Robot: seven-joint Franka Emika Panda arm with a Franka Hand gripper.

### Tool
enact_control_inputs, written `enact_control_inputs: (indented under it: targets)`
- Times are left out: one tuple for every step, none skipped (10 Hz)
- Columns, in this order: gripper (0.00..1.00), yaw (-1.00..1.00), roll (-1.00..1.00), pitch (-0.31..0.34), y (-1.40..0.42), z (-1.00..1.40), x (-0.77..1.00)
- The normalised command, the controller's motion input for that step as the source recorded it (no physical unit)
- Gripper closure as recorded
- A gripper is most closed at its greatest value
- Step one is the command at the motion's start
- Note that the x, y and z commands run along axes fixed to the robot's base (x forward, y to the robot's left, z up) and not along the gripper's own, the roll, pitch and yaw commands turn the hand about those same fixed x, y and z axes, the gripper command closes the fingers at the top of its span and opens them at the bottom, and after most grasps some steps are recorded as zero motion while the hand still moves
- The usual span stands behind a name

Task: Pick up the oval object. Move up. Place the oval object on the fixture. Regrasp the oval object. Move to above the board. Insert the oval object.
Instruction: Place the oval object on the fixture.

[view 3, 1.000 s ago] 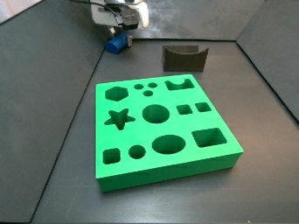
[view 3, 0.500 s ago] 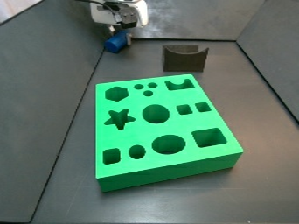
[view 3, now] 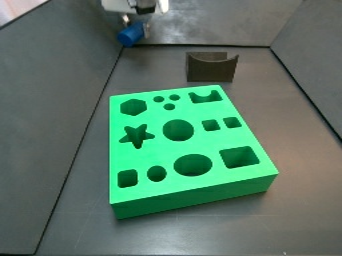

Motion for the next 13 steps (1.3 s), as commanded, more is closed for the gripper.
enact_control_inputs:
  targets:
    - [1.0,0.0,0.0,0.0,0.0,1.0,0.0]
    - [1.0,0.0,0.0,-0.016,0.0,1.0,0.0]
    - [1.0,0.0,-0.01,0.0,0.0,1.0,0.0]
    - [1.0,0.0,-0.02,0.009,0.0,1.0,-0.01]
    - [1.0,0.0,-0.03,0.014,-0.01,1.0,-0.01]
    - [1.0,0.0,-0.03,0.017,-0.01,1.0,-0.01]
    - [1.0,0.0,-0.04,0.019,-0.01,1.0,-0.02]
    - [1.0,0.0,-0.05,0.021,-0.01,0.94,-0.02]
    - [1.0,0.0,-0.06,0.025,-0.01,0.78,-0.01]
    - [1.0,0.01,-0.06,0.026,-0.01,0.67,-0.01]
    - [1.0,0.0,-0.08,0.034,-0.01,0.45,0.0]
    - [1.0,0.0,-0.09,0.045,0.0,0.23,0.01]
    - [1.0,1.0,-0.22,0.015,-0.9,-0.04,1.0]
